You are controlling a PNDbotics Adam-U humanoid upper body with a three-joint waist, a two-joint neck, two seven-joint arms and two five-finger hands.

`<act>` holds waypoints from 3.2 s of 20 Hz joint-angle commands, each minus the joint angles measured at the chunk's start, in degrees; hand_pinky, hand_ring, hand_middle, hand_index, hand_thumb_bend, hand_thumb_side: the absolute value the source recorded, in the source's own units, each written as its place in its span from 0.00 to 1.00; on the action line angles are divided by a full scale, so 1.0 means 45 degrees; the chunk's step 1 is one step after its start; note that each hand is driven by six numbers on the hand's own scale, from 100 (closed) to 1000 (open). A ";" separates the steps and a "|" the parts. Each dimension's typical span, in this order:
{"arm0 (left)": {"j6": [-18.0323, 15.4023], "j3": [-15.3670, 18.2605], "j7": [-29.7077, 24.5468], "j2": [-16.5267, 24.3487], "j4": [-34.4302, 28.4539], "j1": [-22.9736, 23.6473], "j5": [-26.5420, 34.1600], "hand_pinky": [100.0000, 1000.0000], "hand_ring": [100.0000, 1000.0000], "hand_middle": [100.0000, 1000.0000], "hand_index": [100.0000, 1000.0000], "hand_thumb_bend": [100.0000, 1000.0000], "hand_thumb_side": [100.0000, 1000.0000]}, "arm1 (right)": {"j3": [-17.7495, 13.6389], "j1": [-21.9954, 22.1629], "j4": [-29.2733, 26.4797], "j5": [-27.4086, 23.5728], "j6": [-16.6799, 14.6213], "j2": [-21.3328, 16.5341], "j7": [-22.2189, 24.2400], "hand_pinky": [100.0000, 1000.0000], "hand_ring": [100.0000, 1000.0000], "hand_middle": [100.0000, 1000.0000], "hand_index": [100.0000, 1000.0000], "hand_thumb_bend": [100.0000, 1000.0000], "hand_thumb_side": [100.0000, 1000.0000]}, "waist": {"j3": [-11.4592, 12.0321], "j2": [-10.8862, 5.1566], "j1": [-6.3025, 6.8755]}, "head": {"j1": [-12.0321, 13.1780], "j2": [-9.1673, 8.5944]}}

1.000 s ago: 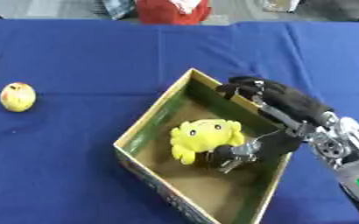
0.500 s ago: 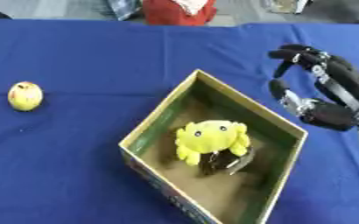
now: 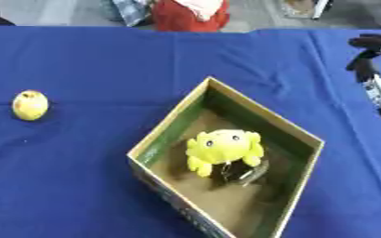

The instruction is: Pick up objects on the table and place them in the box.

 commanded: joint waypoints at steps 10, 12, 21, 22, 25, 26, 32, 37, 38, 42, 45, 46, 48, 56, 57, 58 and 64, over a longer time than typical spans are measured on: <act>-0.0531 -0.0134 -0.2618 0.1789 0.0961 -0.0421 -0.3245 0.67 0.72 0.76 0.90 0.05 0.92 | -0.0006 0.1610 -0.0206 -0.3048 -0.0715 -0.0360 -0.5835 0.87 0.91 0.50 0.84 0.00 1.00 | -0.0090 -0.0535 0.0052 | 0.0022 0.0260; -0.0660 -0.0169 -0.3084 0.1994 0.1301 -0.0559 -0.3682 0.69 0.73 0.76 0.90 0.10 0.95 | -0.0025 0.1703 -0.0206 -0.2975 -0.0694 -0.0321 -0.6159 0.87 0.90 0.50 0.84 0.00 1.00 | -0.0097 -0.0576 0.0053 | 0.0036 0.0283; -0.1200 -0.0681 -0.5533 0.2769 0.3037 -0.1321 -0.5488 0.74 0.77 0.79 0.93 0.42 1.00 | -0.0099 0.1976 -0.0206 -0.2783 -0.0428 -0.0055 -0.6584 0.88 0.90 0.50 0.83 0.00 0.99 | -0.0146 -0.0593 0.0074 | 0.0128 0.0230; -0.1240 -0.0782 -0.5705 0.2869 0.3239 -0.1464 -0.5608 0.75 0.78 0.79 0.94 0.43 1.00 | -0.0104 0.1991 -0.0206 -0.2772 -0.0390 -0.0029 -0.6595 0.88 0.90 0.50 0.83 0.00 0.99 | -0.0147 -0.0589 0.0072 | 0.0149 0.0206; -0.1442 -0.1145 -0.6319 0.3156 0.3891 -0.1851 -0.5976 0.77 0.80 0.80 0.95 0.49 1.00 | -0.0118 0.2014 -0.0206 -0.2754 -0.0294 0.0039 -0.6612 0.88 0.90 0.50 0.83 0.00 0.99 | -0.0154 -0.0569 0.0057 | 0.0225 0.0121; -0.1505 -0.1244 -0.6532 0.3234 0.4105 -0.1960 -0.6105 0.78 0.80 0.81 0.95 0.51 1.00 | -0.0118 0.2020 -0.0206 -0.2755 -0.0266 0.0057 -0.6610 0.88 0.90 0.50 0.83 0.00 0.99 | -0.0157 -0.0562 0.0045 | 0.0242 0.0094; -0.1484 -0.1633 -0.7823 0.3496 0.5248 -0.2502 -0.7119 0.81 0.83 0.83 1.00 0.61 1.00 | -0.0086 0.2052 -0.0206 -0.2715 -0.0210 0.0109 -0.6563 0.88 0.90 0.50 0.82 0.00 0.99 | -0.0175 -0.0512 -0.0030 | 0.0225 0.0010; -0.1324 -0.1757 -0.8475 0.3437 0.5955 -0.2804 -0.7859 0.83 0.84 0.84 1.00 0.70 1.00 | -0.0052 0.2052 -0.0206 -0.2668 -0.0184 0.0149 -0.6532 0.88 0.89 0.50 0.82 0.00 0.98 | -0.0191 -0.0472 -0.0053 | 0.0161 -0.0057; -0.1301 -0.1780 -0.8542 0.3419 0.6099 -0.2858 -0.7992 0.83 0.84 0.83 1.00 0.72 1.00 | -0.0039 0.2051 -0.0206 -0.2662 -0.0170 0.0162 -0.6518 0.88 0.89 0.49 0.82 0.00 0.99 | -0.0195 -0.0465 -0.0051 | 0.0153 -0.0068; -0.1130 -0.1871 -0.8565 0.3276 0.6738 -0.3138 -0.8563 0.83 0.84 0.83 1.00 0.75 1.00 | 0.0037 0.2024 -0.0206 -0.2642 -0.0086 0.0245 -0.6403 0.88 0.89 0.49 0.82 0.00 0.99 | -0.0215 -0.0436 -0.0037 | 0.0077 -0.0090; -0.1070 -0.2002 -0.8438 0.3140 0.7256 -0.3365 -0.8951 0.83 0.84 0.83 1.00 0.74 1.00 | 0.0055 0.1997 -0.0206 -0.2612 -0.0042 0.0297 -0.6363 0.88 0.89 0.49 0.82 0.00 0.98 | -0.0258 -0.0397 -0.0033 | 0.0044 -0.0103; -0.1055 -0.2034 -0.8393 0.3084 0.7442 -0.3430 -0.9066 0.83 0.84 0.83 1.00 0.75 1.00 | 0.0059 0.1993 -0.0206 -0.2601 -0.0030 0.0314 -0.6361 0.88 0.89 0.49 0.82 0.00 0.98 | -0.0274 -0.0380 -0.0033 | 0.0039 -0.0109; -0.1023 -0.2083 -0.8305 0.2958 0.7856 -0.3553 -0.9284 0.83 0.84 0.83 1.00 0.75 1.00 | 0.0065 0.1980 -0.0206 -0.2582 -0.0008 0.0348 -0.6365 0.88 0.89 0.49 0.82 0.00 0.98 | -0.0309 -0.0339 -0.0035 | 0.0040 -0.0133; -0.0949 -0.2200 -0.7863 0.2390 0.9448 -0.4048 -1.0092 0.82 0.83 0.81 1.00 0.73 1.00 | 0.0118 0.1895 -0.0206 -0.2517 0.0046 0.0469 -0.6330 0.88 0.89 0.49 0.81 0.00 0.98 | -0.0423 -0.0168 -0.0063 | 0.0084 -0.0256; -0.0923 -0.2189 -0.7796 0.2331 0.9632 -0.4103 -1.0226 0.82 0.83 0.81 1.00 0.73 1.00 | 0.0122 0.1896 -0.0206 -0.2497 0.0051 0.0489 -0.6328 0.88 0.89 0.49 0.81 0.00 0.98 | -0.0438 -0.0147 -0.0068 | 0.0091 -0.0268; -0.0886 -0.2170 -0.7717 0.2276 0.9806 -0.4152 -1.0370 0.82 0.83 0.81 1.00 0.71 1.00 | 0.0129 0.1899 -0.0206 -0.2476 0.0057 0.0509 -0.6326 0.88 0.89 0.49 0.81 0.00 0.98 | -0.0449 -0.0125 -0.0072 | 0.0095 -0.0281; -0.0650 -0.2004 -0.7263 0.2012 1.0739 -0.4334 -1.1049 0.81 0.83 0.80 0.99 0.64 1.00 | 0.0186 0.1881 -0.0206 -0.2375 0.0107 0.0615 -0.6307 0.88 0.89 0.49 0.81 0.00 0.98 | -0.0497 -0.0009 -0.0081 | 0.0110 -0.0378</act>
